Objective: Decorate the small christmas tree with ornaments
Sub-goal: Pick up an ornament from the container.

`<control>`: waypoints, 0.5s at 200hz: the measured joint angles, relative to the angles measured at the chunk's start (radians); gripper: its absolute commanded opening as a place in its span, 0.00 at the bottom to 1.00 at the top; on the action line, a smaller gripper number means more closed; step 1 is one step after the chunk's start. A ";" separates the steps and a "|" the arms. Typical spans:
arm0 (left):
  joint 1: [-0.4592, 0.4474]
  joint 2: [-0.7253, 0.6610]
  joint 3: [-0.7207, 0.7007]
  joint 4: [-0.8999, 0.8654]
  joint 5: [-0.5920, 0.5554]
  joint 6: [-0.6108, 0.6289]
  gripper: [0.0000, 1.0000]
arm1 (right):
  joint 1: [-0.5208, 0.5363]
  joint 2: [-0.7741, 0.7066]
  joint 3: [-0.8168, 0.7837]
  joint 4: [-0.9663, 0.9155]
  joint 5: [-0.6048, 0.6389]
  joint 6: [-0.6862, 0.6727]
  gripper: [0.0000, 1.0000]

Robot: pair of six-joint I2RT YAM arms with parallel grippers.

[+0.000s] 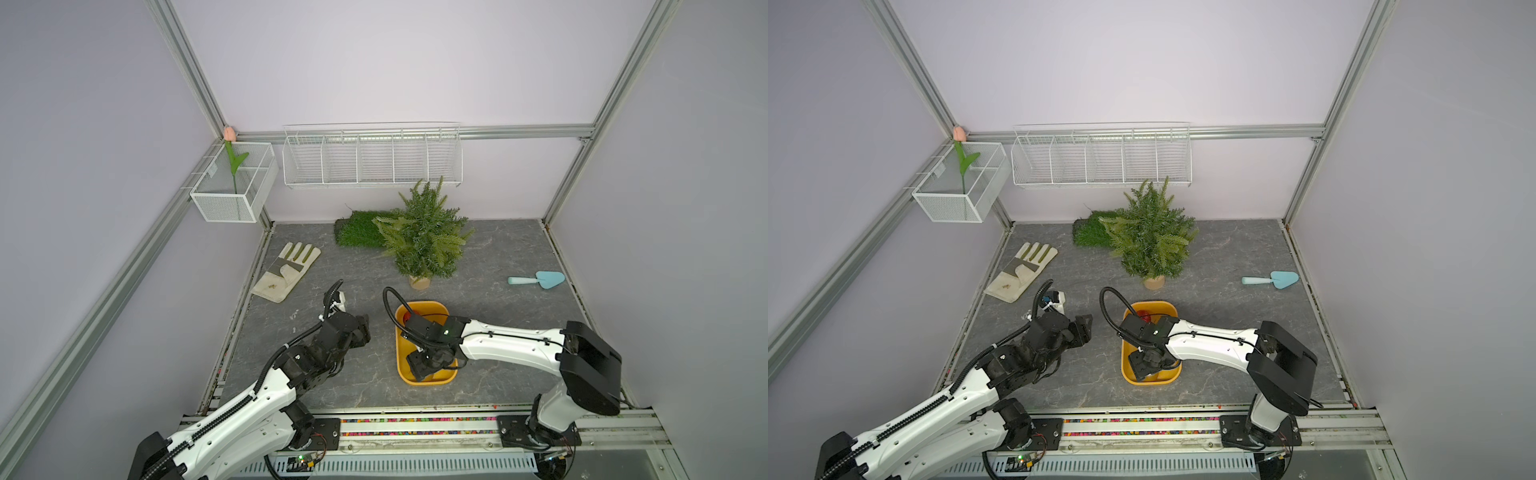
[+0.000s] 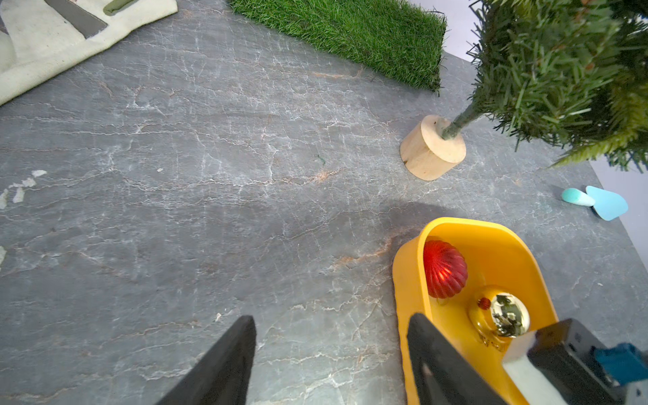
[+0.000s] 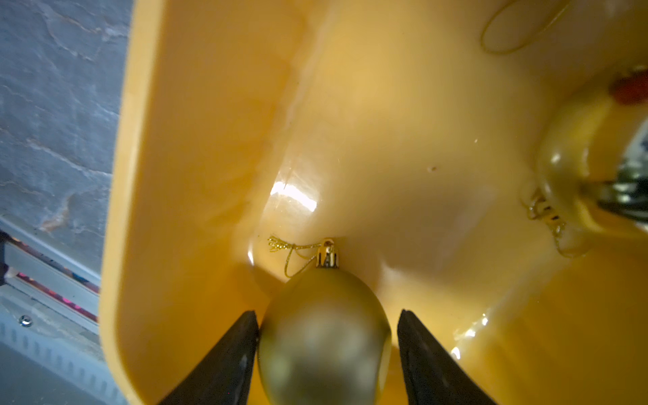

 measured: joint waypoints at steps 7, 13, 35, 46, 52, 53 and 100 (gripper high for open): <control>0.000 0.001 0.000 0.000 0.000 0.000 0.70 | -0.005 0.000 -0.004 0.006 -0.005 -0.003 0.65; 0.000 0.002 0.000 0.000 0.000 0.000 0.70 | -0.010 0.000 -0.008 0.011 -0.011 -0.008 0.67; 0.000 0.006 0.000 0.001 0.000 0.000 0.70 | -0.017 0.000 -0.021 0.025 -0.045 -0.032 0.74; 0.000 0.008 0.000 0.001 0.000 0.000 0.70 | -0.018 0.000 -0.027 0.028 -0.061 -0.039 0.74; 0.000 0.010 0.000 0.001 0.000 0.000 0.70 | -0.018 0.000 -0.029 0.029 -0.069 -0.045 0.73; 0.000 0.010 0.000 0.001 0.000 0.000 0.70 | -0.018 0.000 -0.029 0.029 -0.070 -0.046 0.73; 0.000 0.022 0.000 0.001 0.003 0.000 0.71 | -0.027 0.000 -0.032 0.026 -0.087 -0.075 0.59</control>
